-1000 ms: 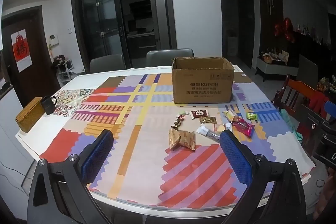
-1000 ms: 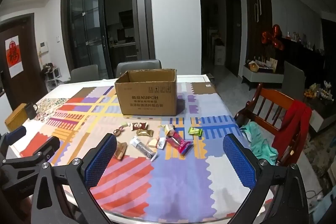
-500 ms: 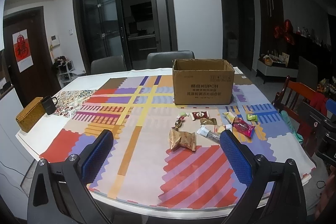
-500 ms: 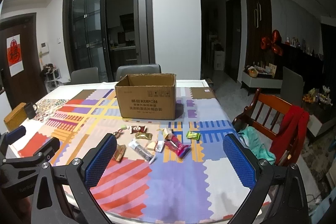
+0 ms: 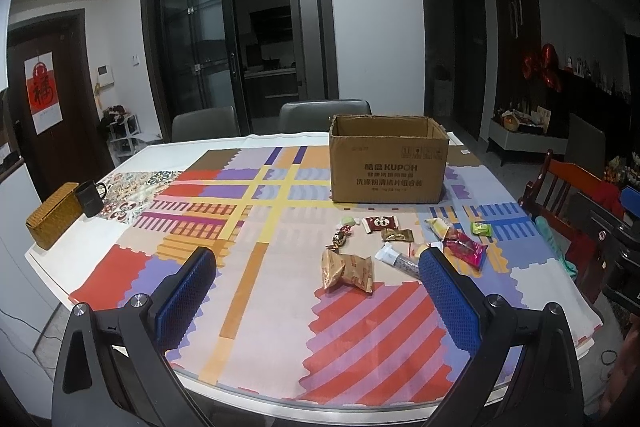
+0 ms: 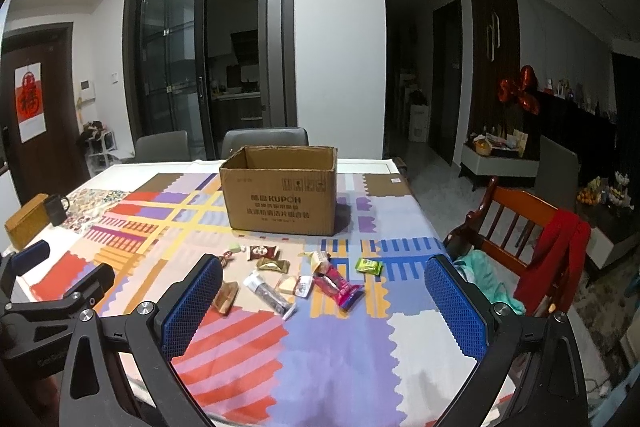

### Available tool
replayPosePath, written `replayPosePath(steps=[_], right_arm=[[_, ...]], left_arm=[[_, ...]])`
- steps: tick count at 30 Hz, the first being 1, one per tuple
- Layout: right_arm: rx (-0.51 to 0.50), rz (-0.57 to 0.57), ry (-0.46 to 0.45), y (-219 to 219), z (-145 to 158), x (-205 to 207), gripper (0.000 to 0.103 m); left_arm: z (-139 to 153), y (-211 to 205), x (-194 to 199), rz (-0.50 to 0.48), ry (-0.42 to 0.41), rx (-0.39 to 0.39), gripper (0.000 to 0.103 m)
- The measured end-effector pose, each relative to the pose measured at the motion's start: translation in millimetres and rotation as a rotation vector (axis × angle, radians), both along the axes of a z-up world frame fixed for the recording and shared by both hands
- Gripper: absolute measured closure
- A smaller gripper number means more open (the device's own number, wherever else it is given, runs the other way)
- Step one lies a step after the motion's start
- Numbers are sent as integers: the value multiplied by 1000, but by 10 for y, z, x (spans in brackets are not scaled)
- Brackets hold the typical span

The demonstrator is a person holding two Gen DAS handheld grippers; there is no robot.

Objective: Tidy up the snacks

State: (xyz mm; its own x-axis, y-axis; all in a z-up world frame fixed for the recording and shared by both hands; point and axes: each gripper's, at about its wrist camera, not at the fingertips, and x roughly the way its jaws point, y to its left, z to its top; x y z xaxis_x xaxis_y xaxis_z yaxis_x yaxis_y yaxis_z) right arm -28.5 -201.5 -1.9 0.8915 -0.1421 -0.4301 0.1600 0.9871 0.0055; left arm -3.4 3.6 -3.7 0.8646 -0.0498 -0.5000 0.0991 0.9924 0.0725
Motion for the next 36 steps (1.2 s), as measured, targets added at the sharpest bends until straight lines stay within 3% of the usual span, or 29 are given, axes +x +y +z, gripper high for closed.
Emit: replayPosePath(steps=[10, 36], right_arm=[[2, 0, 5, 10, -24, 20, 1], [39, -21, 99, -161, -186, 556, 1]], left_arm=[[-38, 17, 95, 7, 11, -3, 0], [-215, -154, 588, 4, 84, 22, 0]])
